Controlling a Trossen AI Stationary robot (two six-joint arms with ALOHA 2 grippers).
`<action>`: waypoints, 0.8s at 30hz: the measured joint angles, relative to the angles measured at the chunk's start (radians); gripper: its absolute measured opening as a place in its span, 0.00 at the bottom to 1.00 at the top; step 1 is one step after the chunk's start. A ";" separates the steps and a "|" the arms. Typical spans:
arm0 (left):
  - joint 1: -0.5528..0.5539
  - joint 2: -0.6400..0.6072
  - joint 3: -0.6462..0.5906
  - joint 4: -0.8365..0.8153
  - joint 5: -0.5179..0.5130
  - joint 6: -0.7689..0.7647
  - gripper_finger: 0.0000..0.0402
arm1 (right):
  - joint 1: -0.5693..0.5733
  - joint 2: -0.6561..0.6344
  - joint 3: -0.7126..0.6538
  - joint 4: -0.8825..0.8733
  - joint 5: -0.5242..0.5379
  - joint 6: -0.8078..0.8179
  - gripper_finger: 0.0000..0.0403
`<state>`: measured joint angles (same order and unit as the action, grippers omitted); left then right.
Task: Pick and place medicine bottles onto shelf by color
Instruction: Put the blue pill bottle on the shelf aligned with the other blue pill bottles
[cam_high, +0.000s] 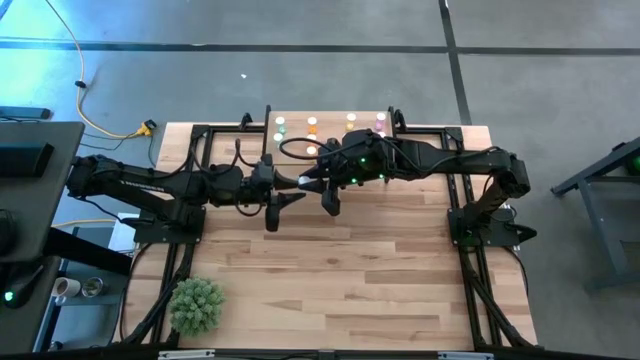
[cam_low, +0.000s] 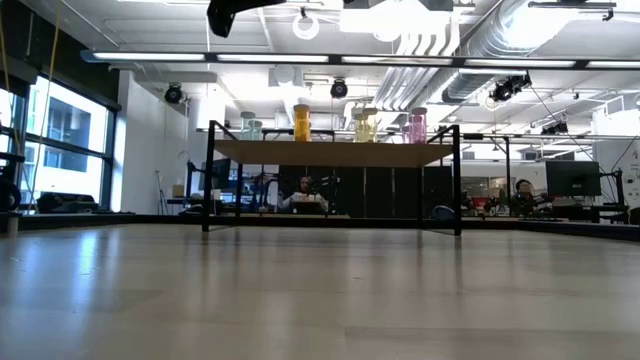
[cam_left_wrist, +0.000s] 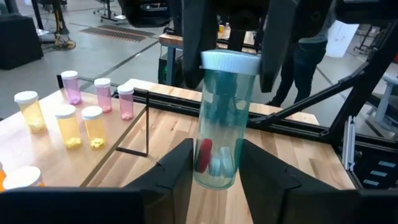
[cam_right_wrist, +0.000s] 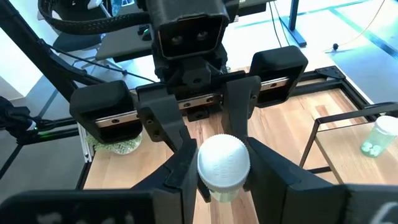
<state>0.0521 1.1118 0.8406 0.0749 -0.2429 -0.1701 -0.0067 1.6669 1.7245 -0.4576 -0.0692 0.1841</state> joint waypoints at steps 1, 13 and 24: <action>0.000 0.000 0.000 0.000 0.001 0.007 0.27 | 0.000 0.000 0.000 0.000 -0.001 0.000 0.25; -0.001 0.001 0.000 0.001 0.002 0.020 0.22 | 0.000 0.000 0.000 -0.001 -0.003 0.003 0.30; 0.000 -0.014 -0.001 -0.002 -0.009 0.017 0.22 | -0.009 -0.001 0.001 0.015 0.034 0.018 0.31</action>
<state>0.0521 1.0982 0.8394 0.0728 -0.2517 -0.1535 -0.0154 1.6662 1.7255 -0.4424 -0.0349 0.2024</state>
